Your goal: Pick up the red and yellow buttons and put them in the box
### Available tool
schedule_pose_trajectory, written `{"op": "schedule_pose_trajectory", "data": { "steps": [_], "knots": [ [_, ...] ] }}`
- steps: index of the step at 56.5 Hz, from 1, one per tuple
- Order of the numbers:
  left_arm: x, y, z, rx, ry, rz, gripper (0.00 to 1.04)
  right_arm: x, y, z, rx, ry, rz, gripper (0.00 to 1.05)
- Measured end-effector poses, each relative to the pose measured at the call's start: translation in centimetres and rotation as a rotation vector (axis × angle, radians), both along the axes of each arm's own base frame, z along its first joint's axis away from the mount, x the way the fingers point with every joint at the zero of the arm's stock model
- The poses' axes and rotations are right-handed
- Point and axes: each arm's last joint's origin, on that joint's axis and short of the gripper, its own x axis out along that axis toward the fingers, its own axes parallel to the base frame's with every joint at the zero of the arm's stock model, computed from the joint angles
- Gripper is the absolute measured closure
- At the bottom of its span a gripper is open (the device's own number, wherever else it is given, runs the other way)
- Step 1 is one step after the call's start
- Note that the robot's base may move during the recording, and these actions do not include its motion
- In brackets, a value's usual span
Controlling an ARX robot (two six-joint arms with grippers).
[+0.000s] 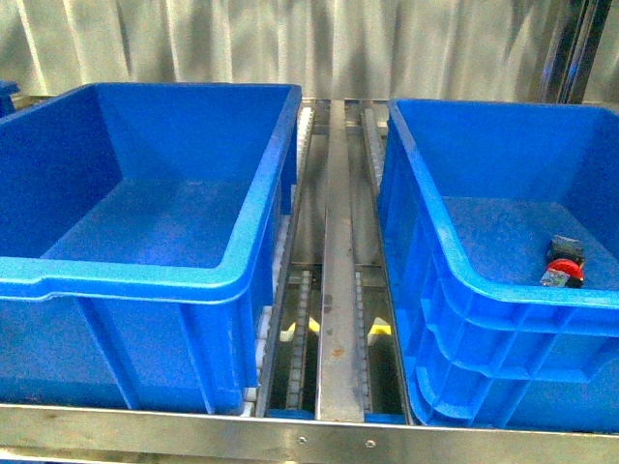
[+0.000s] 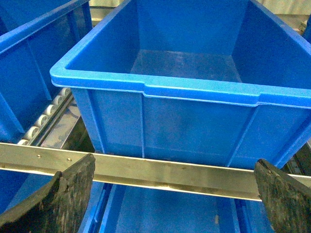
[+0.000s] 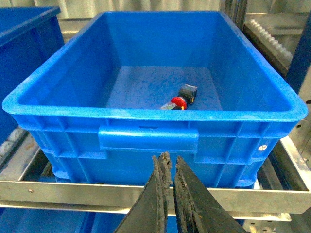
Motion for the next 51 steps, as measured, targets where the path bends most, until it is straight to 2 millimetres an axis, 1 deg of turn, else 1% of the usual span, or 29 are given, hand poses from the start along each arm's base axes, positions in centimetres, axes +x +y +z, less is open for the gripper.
{"op": "schedule_pose_trajectory", "data": {
  "steps": [8, 14, 18, 21, 22, 23, 24, 25, 29, 30, 31, 33, 36, 51],
  "knots": [
    [0.00, 0.00, 0.01, 0.000, 0.000, 0.000, 0.08, 0.00, 0.00, 0.00, -0.002, 0.000, 0.000, 1.00],
    [0.00, 0.00, 0.00, 0.000, 0.000, 0.000, 0.08, 0.00, 0.00, 0.00, -0.001, 0.000, 0.000, 0.78],
    [0.00, 0.00, 0.00, 0.000, 0.000, 0.000, 0.08, 0.00, 0.00, 0.00, -0.001, 0.000, 0.000, 0.67],
    [0.00, 0.00, 0.00, 0.000, 0.000, 0.000, 0.08, 0.00, 0.00, 0.00, -0.001, 0.000, 0.000, 0.57],
    [0.00, 0.00, 0.00, 0.000, 0.000, 0.000, 0.08, 0.00, 0.00, 0.00, -0.002, 0.000, 0.000, 0.56],
    [0.00, 0.00, 0.00, 0.000, 0.000, 0.000, 0.08, 0.00, 0.00, 0.00, -0.002, 0.000, 0.000, 0.51],
    [0.00, 0.00, 0.00, 0.000, 0.000, 0.000, 0.08, 0.00, 0.00, 0.00, -0.001, 0.000, 0.000, 0.50],
    [0.00, 0.00, 0.00, 0.000, 0.000, 0.000, 0.08, 0.00, 0.00, 0.00, -0.001, 0.000, 0.000, 0.44],
    [0.00, 0.00, 0.00, 0.000, 0.000, 0.000, 0.08, 0.00, 0.00, 0.00, -0.001, 0.000, 0.000, 0.34],
    [0.00, 0.00, 0.00, 0.000, 0.000, 0.000, 0.08, 0.00, 0.00, 0.00, -0.002, 0.000, 0.000, 0.29],
    [0.00, 0.00, 0.00, 0.000, 0.000, 0.000, 0.08, 0.00, 0.00, 0.00, -0.001, 0.000, 0.000, 0.26],
    [0.00, 0.00, 0.00, 0.000, 0.000, 0.000, 0.08, 0.00, 0.00, 0.00, -0.001, 0.000, 0.000, 0.15],
    [0.00, 0.00, 0.00, 0.000, 0.000, 0.000, 0.08, 0.00, 0.00, 0.00, -0.001, 0.000, 0.000, 0.05],
    [0.00, 0.00, 0.00, 0.000, 0.000, 0.000, 0.08, 0.00, 0.00, 0.00, -0.001, 0.000, 0.000, 0.06]
  ]
}}
